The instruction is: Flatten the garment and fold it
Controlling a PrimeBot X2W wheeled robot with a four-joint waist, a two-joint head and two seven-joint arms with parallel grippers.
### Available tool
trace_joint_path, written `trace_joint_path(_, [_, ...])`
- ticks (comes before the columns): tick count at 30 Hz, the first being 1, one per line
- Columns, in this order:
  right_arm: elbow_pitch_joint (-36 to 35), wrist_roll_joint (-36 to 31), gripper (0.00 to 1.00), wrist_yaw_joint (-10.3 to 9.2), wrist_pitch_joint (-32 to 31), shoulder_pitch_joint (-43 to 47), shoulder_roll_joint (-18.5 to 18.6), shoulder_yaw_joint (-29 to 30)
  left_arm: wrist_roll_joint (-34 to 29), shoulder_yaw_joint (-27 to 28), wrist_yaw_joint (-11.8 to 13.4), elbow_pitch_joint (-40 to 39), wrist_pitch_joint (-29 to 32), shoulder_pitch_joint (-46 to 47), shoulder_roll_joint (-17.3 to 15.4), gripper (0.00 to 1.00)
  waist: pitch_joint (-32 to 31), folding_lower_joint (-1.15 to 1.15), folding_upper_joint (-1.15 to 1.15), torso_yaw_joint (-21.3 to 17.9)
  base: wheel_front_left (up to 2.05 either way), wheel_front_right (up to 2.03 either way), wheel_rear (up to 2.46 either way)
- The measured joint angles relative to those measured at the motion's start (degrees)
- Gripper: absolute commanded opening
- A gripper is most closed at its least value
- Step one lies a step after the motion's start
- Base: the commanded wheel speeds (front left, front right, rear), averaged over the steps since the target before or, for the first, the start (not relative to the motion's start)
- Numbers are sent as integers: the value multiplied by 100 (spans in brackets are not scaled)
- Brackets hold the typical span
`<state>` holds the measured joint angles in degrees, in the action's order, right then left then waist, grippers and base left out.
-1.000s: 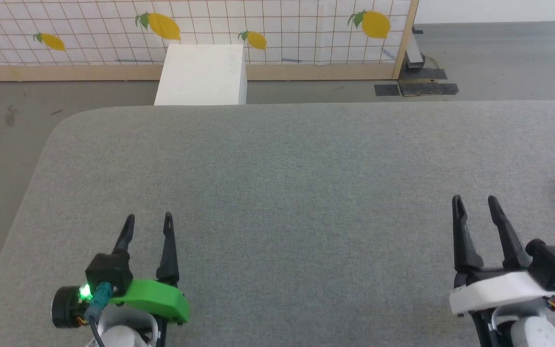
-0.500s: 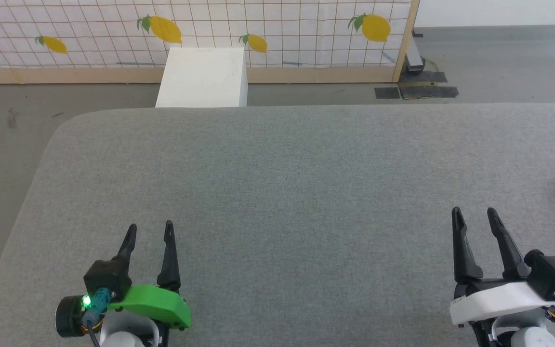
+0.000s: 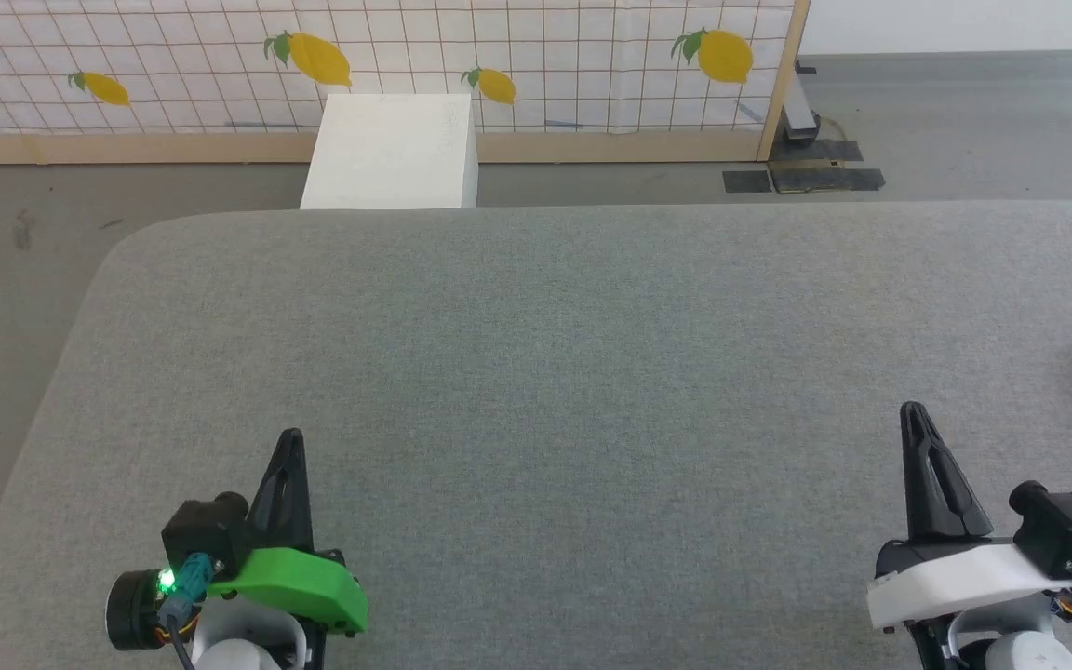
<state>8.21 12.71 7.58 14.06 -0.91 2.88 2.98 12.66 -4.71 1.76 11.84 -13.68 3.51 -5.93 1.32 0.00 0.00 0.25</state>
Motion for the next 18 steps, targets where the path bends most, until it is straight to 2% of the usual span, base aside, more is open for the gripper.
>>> trace_joint_path(18, [-118, -178, 0, 0, -203, 0, 0, -44, -126, 52, -13, -172, 201, -1, 36, 0, -20, 0, 0, -4, 0, 0, 0])
